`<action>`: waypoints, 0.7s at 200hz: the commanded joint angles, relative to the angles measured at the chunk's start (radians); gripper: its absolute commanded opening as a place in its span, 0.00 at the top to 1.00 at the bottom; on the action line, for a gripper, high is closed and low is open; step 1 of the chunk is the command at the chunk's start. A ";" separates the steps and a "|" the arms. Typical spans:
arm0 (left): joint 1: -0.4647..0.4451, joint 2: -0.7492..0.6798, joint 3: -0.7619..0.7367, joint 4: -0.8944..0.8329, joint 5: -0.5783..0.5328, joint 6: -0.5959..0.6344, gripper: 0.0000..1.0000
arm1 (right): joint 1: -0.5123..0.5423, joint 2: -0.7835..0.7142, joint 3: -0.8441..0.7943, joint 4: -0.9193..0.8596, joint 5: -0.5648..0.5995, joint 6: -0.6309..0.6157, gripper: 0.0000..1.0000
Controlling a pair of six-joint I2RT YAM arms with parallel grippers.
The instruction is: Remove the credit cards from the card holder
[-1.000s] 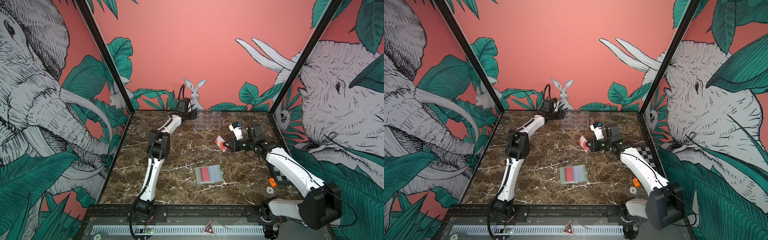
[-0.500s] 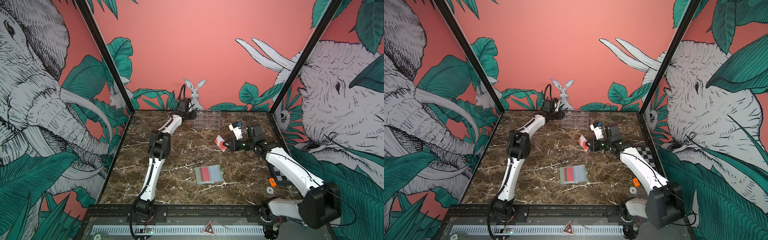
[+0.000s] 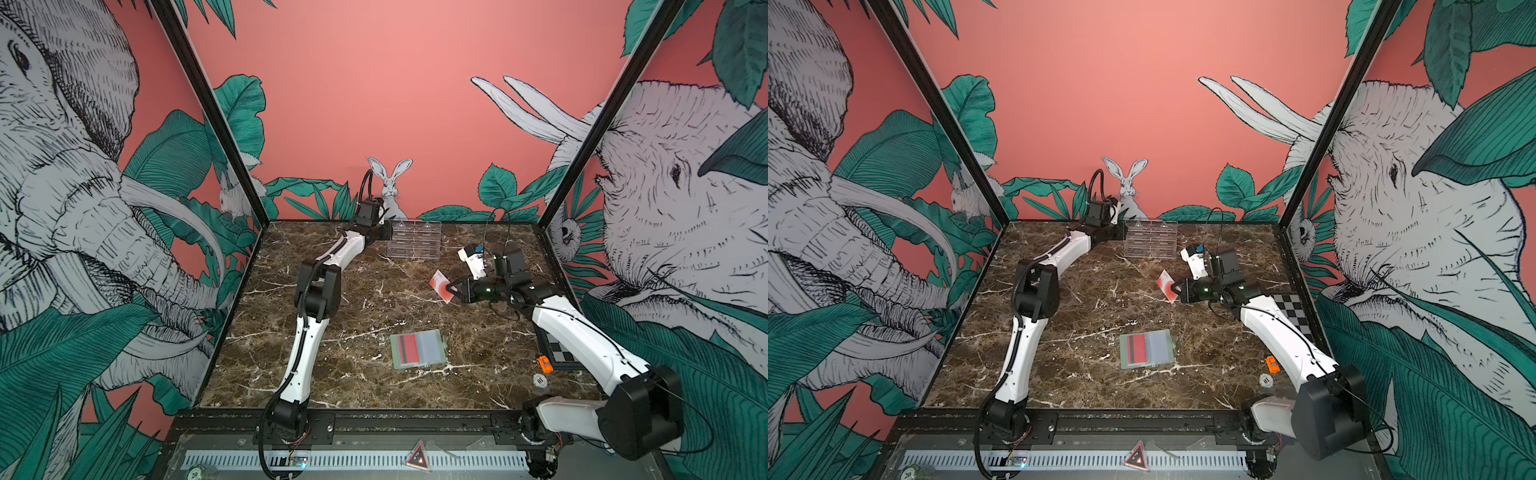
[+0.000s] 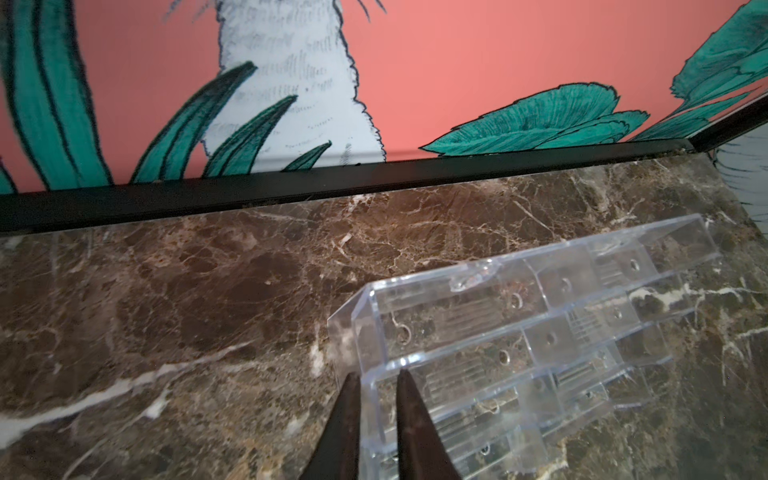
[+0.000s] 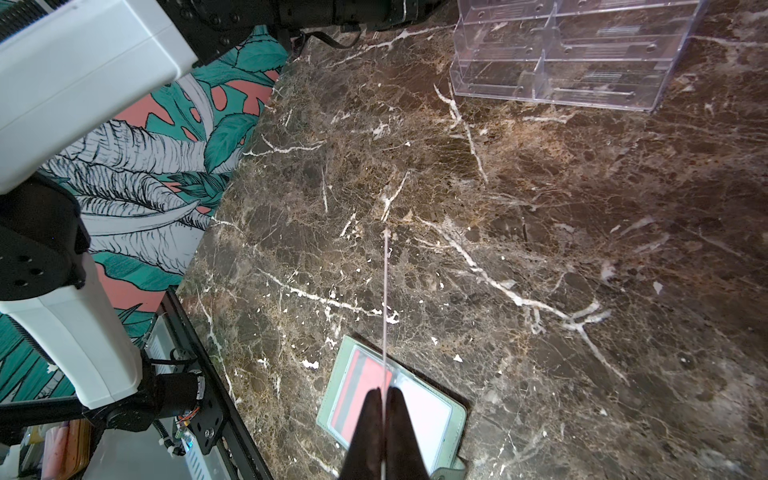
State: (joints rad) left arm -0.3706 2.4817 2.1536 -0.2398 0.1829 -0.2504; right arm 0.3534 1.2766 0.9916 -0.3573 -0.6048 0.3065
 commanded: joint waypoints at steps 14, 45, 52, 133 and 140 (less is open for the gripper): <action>-0.011 -0.160 -0.118 0.042 -0.057 -0.016 0.86 | 0.002 -0.028 -0.011 0.014 0.007 -0.005 1.00; -0.020 -0.226 -0.204 0.079 -0.057 -0.030 0.88 | 0.002 -0.040 -0.017 0.011 0.013 -0.003 1.00; -0.023 -0.243 -0.227 0.093 -0.059 -0.032 0.88 | 0.001 -0.044 -0.018 0.009 0.013 -0.003 1.00; -0.034 -0.195 -0.161 0.038 -0.076 -0.023 0.36 | 0.002 -0.084 -0.041 -0.006 0.014 0.000 1.00; -0.034 -0.181 -0.138 0.025 -0.081 -0.018 0.35 | 0.002 -0.084 -0.043 -0.006 0.015 -0.001 1.00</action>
State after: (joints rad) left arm -0.4019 2.2776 1.9316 -0.1741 0.1253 -0.2905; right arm 0.3534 1.2137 0.9588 -0.3737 -0.5949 0.3069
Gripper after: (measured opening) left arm 0.631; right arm 0.055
